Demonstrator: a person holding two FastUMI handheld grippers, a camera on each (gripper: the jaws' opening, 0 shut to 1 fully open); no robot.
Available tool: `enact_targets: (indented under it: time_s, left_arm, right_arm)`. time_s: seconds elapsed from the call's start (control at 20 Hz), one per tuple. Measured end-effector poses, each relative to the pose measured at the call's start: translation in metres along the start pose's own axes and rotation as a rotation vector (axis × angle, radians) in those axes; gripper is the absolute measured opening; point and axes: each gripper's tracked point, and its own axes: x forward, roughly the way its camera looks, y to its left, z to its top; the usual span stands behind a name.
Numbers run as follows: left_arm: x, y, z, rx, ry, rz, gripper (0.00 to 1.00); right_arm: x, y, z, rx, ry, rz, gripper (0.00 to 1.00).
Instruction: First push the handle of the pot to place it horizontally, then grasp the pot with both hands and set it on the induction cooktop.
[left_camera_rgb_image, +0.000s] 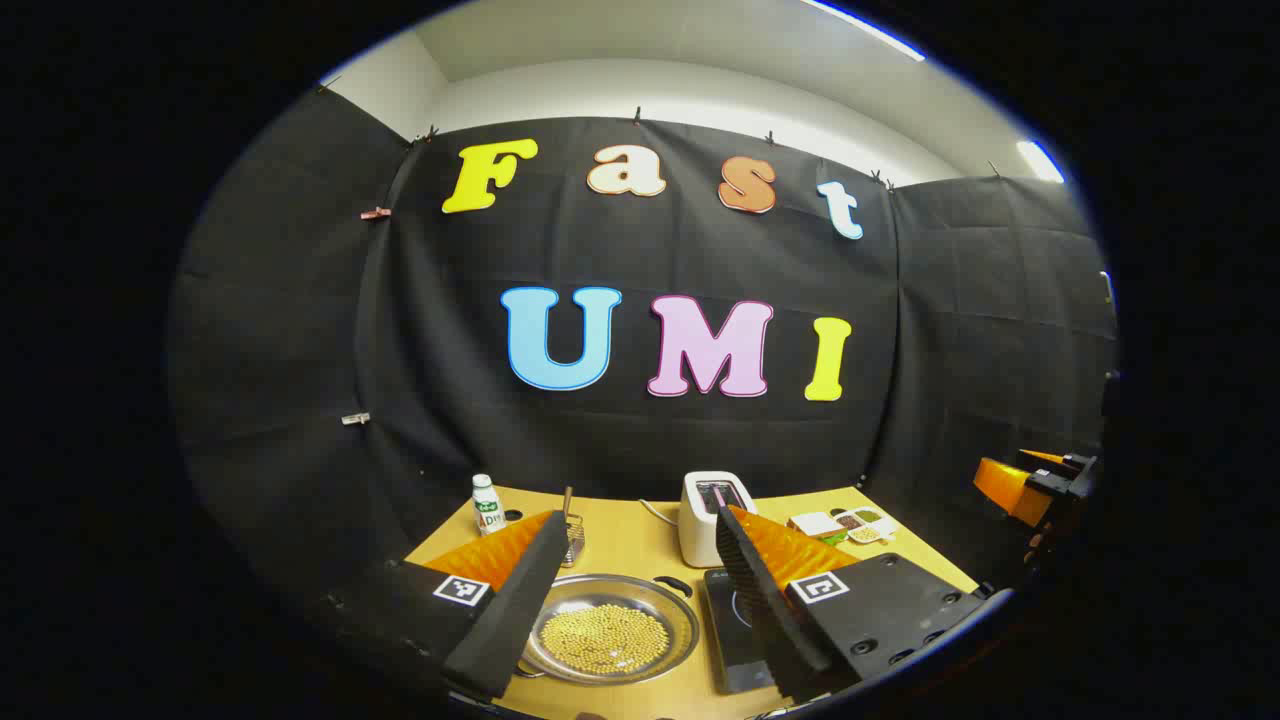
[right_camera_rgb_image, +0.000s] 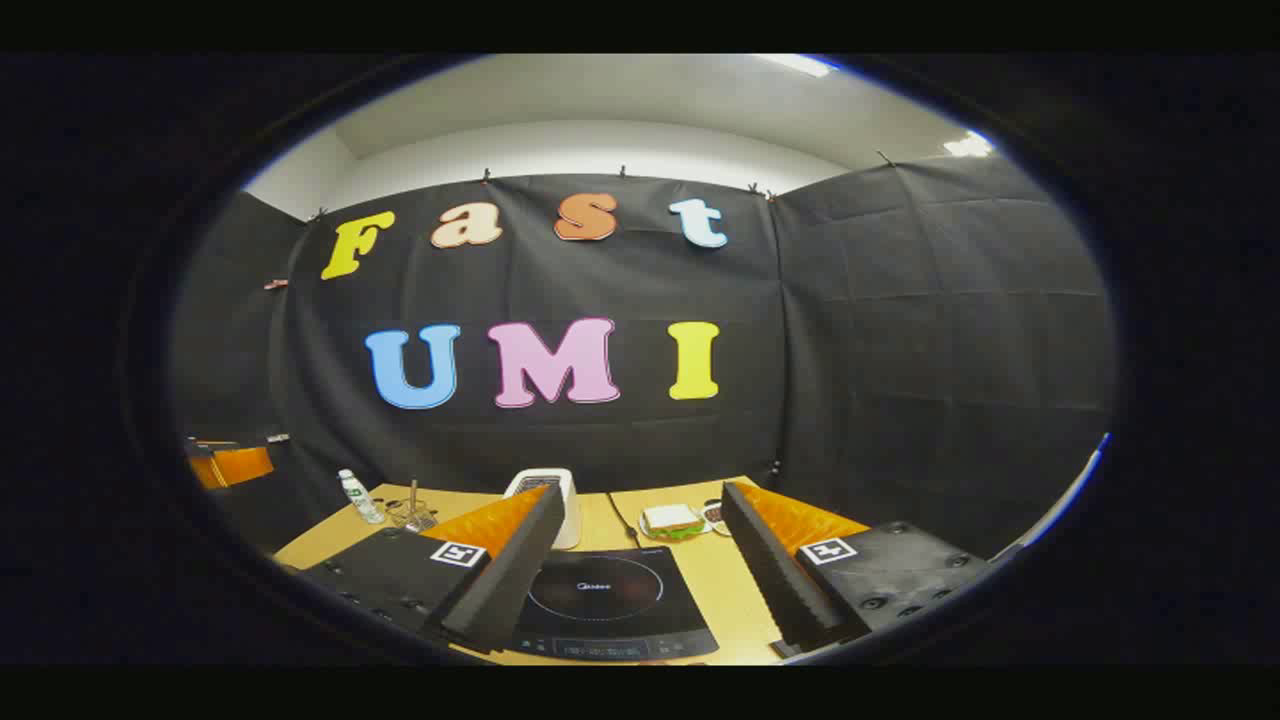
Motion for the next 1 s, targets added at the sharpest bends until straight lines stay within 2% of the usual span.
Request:
enact_targets:
  time_s: [0.35,0.45,0.5,1.0]
  left_arm:
    - [0.004,0.000,-0.010,-0.038,0.030,-0.012,0.93]
    - [0.004,0.001,-0.013,-0.049,0.041,-0.011,0.94]
    - [0.005,0.002,-0.015,-0.049,0.046,-0.011,0.94]
    - [0.006,0.002,-0.028,-0.050,0.077,-0.033,0.94]
  right_arm:
    - [-0.001,-0.001,-0.005,-0.008,0.017,0.008,1.00]
    - [-0.002,0.000,-0.006,-0.013,0.017,0.013,0.98]
    - [-0.002,0.001,-0.007,-0.015,0.017,0.017,1.00]
    - [-0.005,0.012,-0.015,-0.028,0.042,0.050,0.98]
